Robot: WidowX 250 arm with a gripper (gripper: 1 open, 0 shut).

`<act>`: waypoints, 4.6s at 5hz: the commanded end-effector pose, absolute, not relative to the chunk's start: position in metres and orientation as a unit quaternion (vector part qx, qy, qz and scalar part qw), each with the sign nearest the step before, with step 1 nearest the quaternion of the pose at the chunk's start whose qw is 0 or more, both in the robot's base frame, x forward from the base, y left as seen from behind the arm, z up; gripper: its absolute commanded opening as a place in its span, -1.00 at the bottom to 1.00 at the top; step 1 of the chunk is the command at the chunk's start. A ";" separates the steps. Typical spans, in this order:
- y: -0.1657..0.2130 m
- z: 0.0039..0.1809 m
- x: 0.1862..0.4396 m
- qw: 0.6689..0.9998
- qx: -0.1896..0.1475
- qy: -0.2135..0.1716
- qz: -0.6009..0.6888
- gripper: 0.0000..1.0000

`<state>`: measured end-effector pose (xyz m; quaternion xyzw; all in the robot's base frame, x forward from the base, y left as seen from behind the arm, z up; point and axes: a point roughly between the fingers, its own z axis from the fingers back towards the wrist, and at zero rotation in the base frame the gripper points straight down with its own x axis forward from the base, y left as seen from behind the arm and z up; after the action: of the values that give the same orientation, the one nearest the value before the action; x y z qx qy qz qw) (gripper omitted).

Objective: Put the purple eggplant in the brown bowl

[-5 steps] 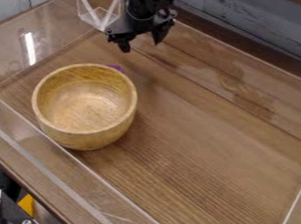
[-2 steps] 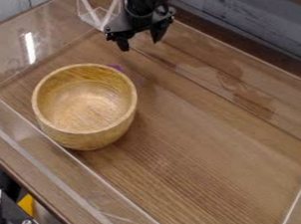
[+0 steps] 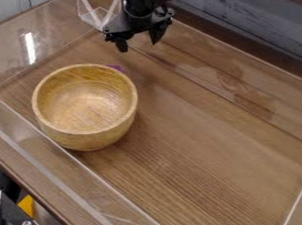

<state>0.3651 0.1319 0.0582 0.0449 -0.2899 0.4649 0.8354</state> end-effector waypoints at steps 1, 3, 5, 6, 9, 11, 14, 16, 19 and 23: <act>0.139 0.077 0.373 0.824 0.040 -0.316 0.469 1.00; 0.142 0.075 0.373 0.823 0.043 -0.314 0.472 1.00; 0.144 0.075 0.373 0.821 0.045 -0.313 0.475 1.00; 0.145 0.076 0.374 0.820 0.046 -0.312 0.477 1.00; 0.144 0.086 0.371 0.822 0.044 -0.303 0.481 -1.00; 0.138 0.092 0.326 0.836 0.044 -0.300 0.458 -1.00; 0.123 0.099 0.273 0.852 0.045 -0.306 0.423 -1.00; 0.109 0.103 0.252 0.858 0.046 -0.306 0.411 -1.00; 0.090 0.092 0.227 0.866 0.053 -0.306 0.391 -1.00; 0.071 0.051 0.227 0.863 0.080 -0.347 0.357 -1.00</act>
<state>0.2236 0.0716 0.0464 0.0812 -0.3373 0.3599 0.8661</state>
